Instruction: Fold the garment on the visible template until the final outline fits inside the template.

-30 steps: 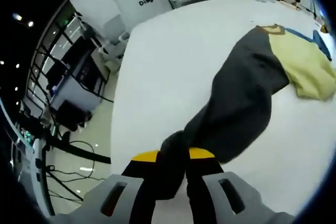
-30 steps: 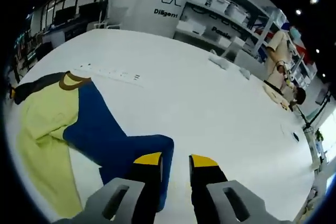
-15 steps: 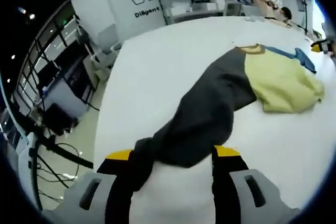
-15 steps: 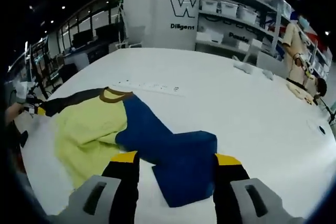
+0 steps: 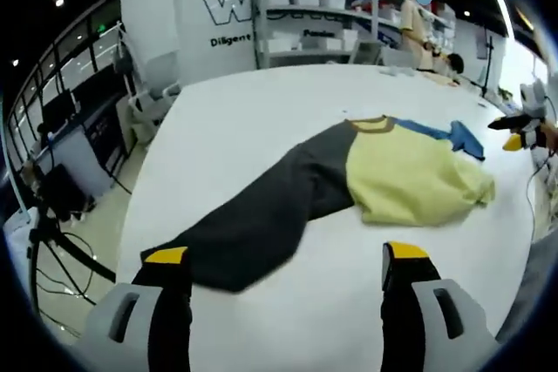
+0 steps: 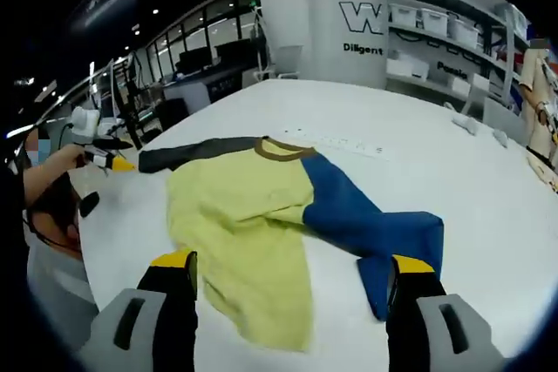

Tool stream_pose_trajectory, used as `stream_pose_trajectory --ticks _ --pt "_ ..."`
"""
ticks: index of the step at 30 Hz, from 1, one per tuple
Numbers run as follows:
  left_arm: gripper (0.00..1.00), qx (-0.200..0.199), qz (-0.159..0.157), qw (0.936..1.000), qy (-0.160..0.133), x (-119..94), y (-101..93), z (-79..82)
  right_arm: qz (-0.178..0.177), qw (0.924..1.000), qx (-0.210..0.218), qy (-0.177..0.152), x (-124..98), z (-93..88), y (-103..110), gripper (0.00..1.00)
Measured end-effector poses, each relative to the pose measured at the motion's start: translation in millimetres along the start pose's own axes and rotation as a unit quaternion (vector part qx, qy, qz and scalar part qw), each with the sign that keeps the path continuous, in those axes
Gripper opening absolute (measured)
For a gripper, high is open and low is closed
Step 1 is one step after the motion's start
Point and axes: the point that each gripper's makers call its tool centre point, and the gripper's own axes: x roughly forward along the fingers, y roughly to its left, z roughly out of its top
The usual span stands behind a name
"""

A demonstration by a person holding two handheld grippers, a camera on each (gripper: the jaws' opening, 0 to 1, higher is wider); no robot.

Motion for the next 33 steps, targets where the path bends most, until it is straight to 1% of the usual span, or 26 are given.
stream_pose_trajectory --ticks 3,5,7,11,14,16,19,21,23,25,27,28,31,33 --pt "0.92 0.014 -0.009 0.9999 -0.002 -3.1 -11.8 -2.6 0.019 0.9996 -0.022 0.007 3.9 -5.0 20.8 0.89" --pt "0.92 0.014 -0.019 0.9997 -0.009 -4.9 -21.5 -3.0 0.034 0.9984 -0.043 0.013 7.2 -8.9 35.5 0.89" --pt "0.92 0.013 -0.030 0.9994 -0.011 -5.6 -31.7 -4.5 0.039 0.9973 -0.061 0.015 11.7 -10.2 46.6 0.88" --pt "0.91 0.019 -0.045 0.9987 -0.013 -6.1 -49.1 -6.6 0.050 0.9943 -0.094 0.012 21.6 -6.5 65.3 0.85" --pt "0.91 0.033 -0.054 0.9979 -0.017 -8.8 -61.3 -5.1 0.063 0.9926 -0.104 0.009 28.0 -4.7 74.7 0.84" --pt "0.92 0.036 -0.058 0.9974 -0.021 -10.8 -67.3 -3.8 0.067 0.9910 -0.115 0.005 32.0 -3.9 81.1 0.81" --pt "0.92 0.039 -0.071 0.9965 -0.023 -12.5 -77.2 -4.2 0.078 0.9896 -0.121 0.003 37.2 -4.6 90.6 0.77" --pt "0.92 0.039 -0.078 0.9959 -0.024 -12.8 -82.4 -5.4 0.084 0.9874 -0.134 0.002 41.0 -5.1 97.7 0.75" --pt "0.91 0.042 -0.087 0.9950 -0.026 -10.6 -90.4 -6.4 0.087 0.9853 -0.147 0.001 44.2 -5.3 103.1 0.71" --pt "0.91 0.046 -0.091 0.9946 -0.020 -9.5 -96.5 -9.1 0.092 0.9816 -0.167 -0.002 48.5 -5.2 111.6 0.66" --pt "0.90 0.055 -0.095 0.9938 -0.022 -10.0 -103.1 -9.6 0.089 0.9778 -0.189 -0.015 52.7 -1.3 118.2 0.60" --pt "0.90 0.060 -0.096 0.9933 -0.024 -10.4 -105.9 -9.7 0.091 0.9766 -0.194 -0.017 54.3 -1.4 121.9 0.57" --pt "0.90 0.067 -0.098 0.9925 -0.029 -10.9 -113.8 -9.1 0.090 0.9735 -0.209 -0.018 62.1 -2.1 131.5 0.56" --pt "0.90 0.071 -0.108 0.9911 -0.033 -11.5 -122.4 -8.6 0.092 0.9725 -0.213 -0.019 65.6 -2.1 135.1 0.56"
